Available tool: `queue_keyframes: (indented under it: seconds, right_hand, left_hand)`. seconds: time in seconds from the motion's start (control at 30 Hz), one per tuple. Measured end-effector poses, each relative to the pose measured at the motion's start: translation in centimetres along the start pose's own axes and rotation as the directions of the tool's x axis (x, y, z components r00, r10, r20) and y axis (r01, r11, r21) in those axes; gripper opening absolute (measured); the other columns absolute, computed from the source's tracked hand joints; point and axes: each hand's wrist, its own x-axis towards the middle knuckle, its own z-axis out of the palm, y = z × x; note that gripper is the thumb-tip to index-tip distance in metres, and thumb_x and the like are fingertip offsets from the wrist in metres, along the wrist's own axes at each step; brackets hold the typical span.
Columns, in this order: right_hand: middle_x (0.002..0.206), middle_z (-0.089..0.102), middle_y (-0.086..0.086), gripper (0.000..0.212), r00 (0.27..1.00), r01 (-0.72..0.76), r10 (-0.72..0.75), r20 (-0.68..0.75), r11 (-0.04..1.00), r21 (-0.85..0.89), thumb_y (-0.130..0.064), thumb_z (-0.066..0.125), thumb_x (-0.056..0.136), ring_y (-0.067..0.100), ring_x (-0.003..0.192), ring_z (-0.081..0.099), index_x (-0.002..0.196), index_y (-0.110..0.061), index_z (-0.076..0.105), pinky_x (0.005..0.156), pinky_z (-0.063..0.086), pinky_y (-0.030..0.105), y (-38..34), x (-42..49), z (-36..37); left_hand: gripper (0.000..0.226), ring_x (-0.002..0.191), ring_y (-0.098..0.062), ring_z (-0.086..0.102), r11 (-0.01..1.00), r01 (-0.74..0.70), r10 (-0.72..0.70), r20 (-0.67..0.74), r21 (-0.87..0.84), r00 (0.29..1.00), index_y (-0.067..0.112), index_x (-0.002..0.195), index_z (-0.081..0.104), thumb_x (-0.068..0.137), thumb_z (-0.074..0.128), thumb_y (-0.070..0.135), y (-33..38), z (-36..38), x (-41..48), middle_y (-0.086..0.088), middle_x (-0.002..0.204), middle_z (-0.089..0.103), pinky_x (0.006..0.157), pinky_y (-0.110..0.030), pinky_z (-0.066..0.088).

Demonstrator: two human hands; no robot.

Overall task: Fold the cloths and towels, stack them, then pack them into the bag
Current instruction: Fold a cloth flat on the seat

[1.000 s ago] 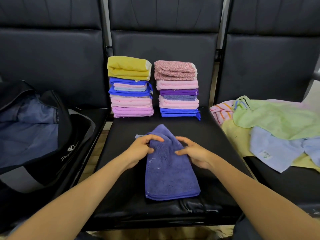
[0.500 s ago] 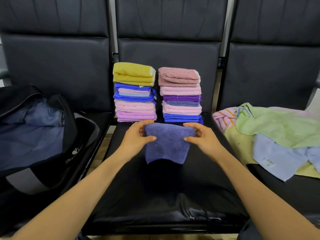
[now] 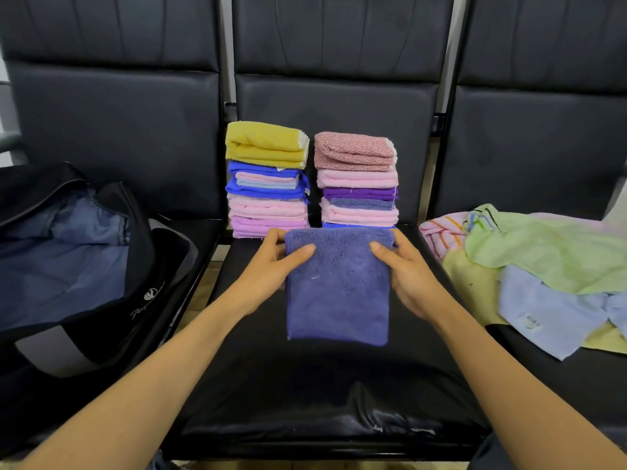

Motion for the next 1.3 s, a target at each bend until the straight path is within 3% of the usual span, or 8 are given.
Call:
queue_keyframes:
  seconds: [0.07,0.17,0.37,0.5,0.67,0.9,1.1,1.3]
  right_hand:
    - [0.12,0.066,0.001,0.025,0.998,-0.006,0.011,-0.067,0.997,0.075,-0.02,0.053,0.096,0.017,0.109,0.064,0.12,-0.024,0.057,0.091,0.052,0.035,-0.1,-0.1,0.4]
    - [0.12,0.064,0.0,0.028,0.976,-0.092,0.082,-0.2,0.995,-0.039,-0.032,0.051,0.097,0.013,0.103,0.065,0.124,-0.024,0.055,0.081,0.053,0.028,0.0,0.1,0.3]
    - [0.134,0.049,0.004,0.099,0.888,-0.448,0.455,0.058,0.887,-0.111,-0.023,0.074,0.079,0.02,0.103,0.06,0.148,-0.035,0.006,0.08,0.055,0.041,0.8,-0.2,-0.2]
    - [0.12,0.059,0.01,0.068,0.939,-0.332,0.338,0.069,0.939,-0.092,-0.006,0.062,0.089,0.021,0.104,0.063,0.139,-0.036,0.028,0.079,0.056,0.037,0.8,-0.2,0.2]
    - [0.124,0.055,0.006,0.035,0.985,-0.173,0.169,-0.036,0.967,-0.186,-0.01,0.051,0.097,0.012,0.102,0.062,0.126,-0.028,0.044,0.077,0.054,0.025,0.8,-0.3,0.4]
    - [0.117,0.061,-0.013,0.034,0.982,-0.06,0.117,0.149,0.939,-0.34,-0.009,0.048,0.098,0.005,0.107,0.061,0.119,-0.035,0.051,0.087,0.048,0.021,-0.6,-0.5,-0.9]
    - [0.122,0.062,0.001,0.04,0.925,-0.103,0.23,0.303,0.917,-0.385,-0.011,0.054,0.095,0.013,0.109,0.063,0.128,-0.034,0.051,0.088,0.052,0.028,-0.7,-0.9,-0.6]
    - [0.129,0.061,0.003,0.069,0.903,-0.372,0.373,0.212,0.927,-0.047,-0.044,0.078,0.069,0.02,0.116,0.061,0.131,-0.025,0.052,0.089,0.053,0.039,-0.2,-0.5,-1.6]
  left_hand:
    - [0.048,0.106,-0.01,0.064,0.994,0.107,-0.104,0.092,-0.028,0.99,0.018,0.12,0.053,0.077,0.072,0.031,-0.2,0.2,0.1,0.003,0.116,0.066,0.091,-0.03,0.051]
    - [0.034,0.105,-0.013,0.065,0.977,0.214,-0.209,0.188,-0.003,0.96,0.019,0.121,0.059,0.088,0.064,0.025,-1.1,0.6,0.2,0.001,0.117,0.069,0.092,-0.032,0.049]
    - [0.022,0.095,-0.015,0.065,0.963,0.235,-0.247,-0.086,-0.134,0.965,0.016,0.114,0.055,0.097,0.053,0.03,-1.3,0.8,0.6,-0.004,0.11,0.067,0.074,-0.027,0.051]
    - [0.018,0.084,-0.015,0.064,0.943,0.272,-0.302,-0.145,-0.193,0.942,0.011,0.102,0.052,0.096,0.055,0.028,-1.3,0.3,0.8,-0.006,0.101,0.065,0.067,-0.028,0.05]
    - [0.043,0.108,-0.022,0.064,0.927,0.286,-0.282,0.051,-0.243,0.958,0.009,0.121,0.052,0.081,0.07,0.006,-0.8,-0.1,0.2,-0.01,0.121,0.065,0.089,-0.035,0.052]
    - [0.056,0.108,-0.021,0.063,0.89,0.403,-0.373,0.17,-0.212,0.912,0.02,0.115,0.066,0.079,0.051,0.06,0.4,-0.7,0.2,-0.003,0.112,0.071,0.088,-0.038,0.047]
    - [0.042,0.105,-0.018,0.067,0.904,0.401,-0.428,0.294,0.151,0.855,0.011,0.111,0.068,0.079,0.07,0.037,-0.4,-0.4,-0.2,-0.004,0.111,0.071,0.099,-0.036,0.048]
    - [0.025,0.092,-0.016,0.071,0.921,0.325,-0.298,0.147,-0.215,0.943,0.014,0.111,0.064,0.089,0.063,0.026,-0.6,0.6,0.1,-0.005,0.102,0.073,0.074,-0.027,0.054]
